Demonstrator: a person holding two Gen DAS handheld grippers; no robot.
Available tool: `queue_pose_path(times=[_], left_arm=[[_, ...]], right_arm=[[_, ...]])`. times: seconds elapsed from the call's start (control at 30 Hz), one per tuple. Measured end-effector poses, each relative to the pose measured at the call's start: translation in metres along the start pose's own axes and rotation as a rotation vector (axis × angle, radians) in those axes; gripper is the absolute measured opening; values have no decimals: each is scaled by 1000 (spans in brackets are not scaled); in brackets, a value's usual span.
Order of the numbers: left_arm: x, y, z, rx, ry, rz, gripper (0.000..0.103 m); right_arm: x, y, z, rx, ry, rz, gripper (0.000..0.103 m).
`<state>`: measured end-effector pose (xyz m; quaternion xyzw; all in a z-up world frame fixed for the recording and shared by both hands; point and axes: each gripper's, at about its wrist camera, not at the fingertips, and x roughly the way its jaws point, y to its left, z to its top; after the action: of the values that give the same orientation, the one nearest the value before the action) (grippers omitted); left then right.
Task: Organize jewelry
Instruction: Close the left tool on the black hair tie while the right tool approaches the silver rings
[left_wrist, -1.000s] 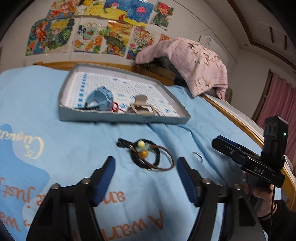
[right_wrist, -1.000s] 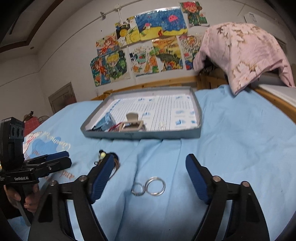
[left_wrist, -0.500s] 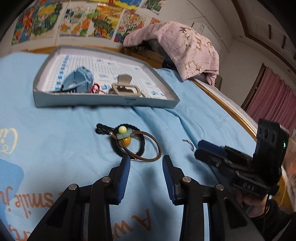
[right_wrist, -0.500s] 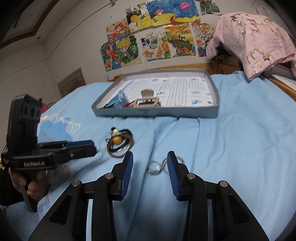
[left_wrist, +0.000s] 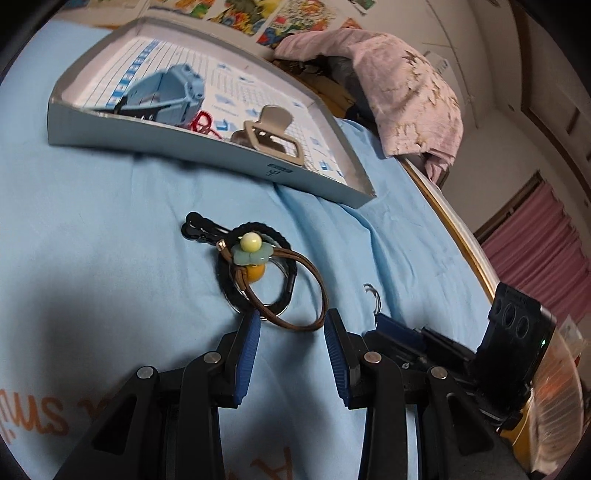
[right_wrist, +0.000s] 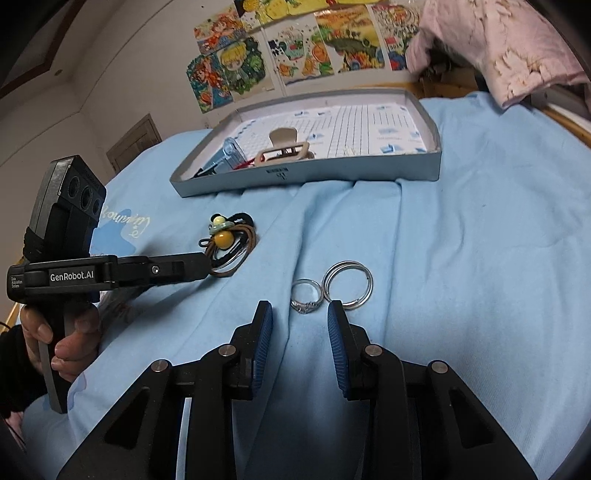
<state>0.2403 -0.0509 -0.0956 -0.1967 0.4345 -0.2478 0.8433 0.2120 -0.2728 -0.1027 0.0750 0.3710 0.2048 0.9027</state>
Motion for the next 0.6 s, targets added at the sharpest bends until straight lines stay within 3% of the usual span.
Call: queue_pose_path(times=[0.1,0.27,0.6], left_arm=[[5,4,3,-42,-3,2,31],[10,13,3,-86,-8,44,9],[0,9,-4,-49,-38,91,3]], right_arm=[[9,-1,4,12,17,13,28],[16,0,5,24,26,29,28],[18,4,7,7,21,105,28]])
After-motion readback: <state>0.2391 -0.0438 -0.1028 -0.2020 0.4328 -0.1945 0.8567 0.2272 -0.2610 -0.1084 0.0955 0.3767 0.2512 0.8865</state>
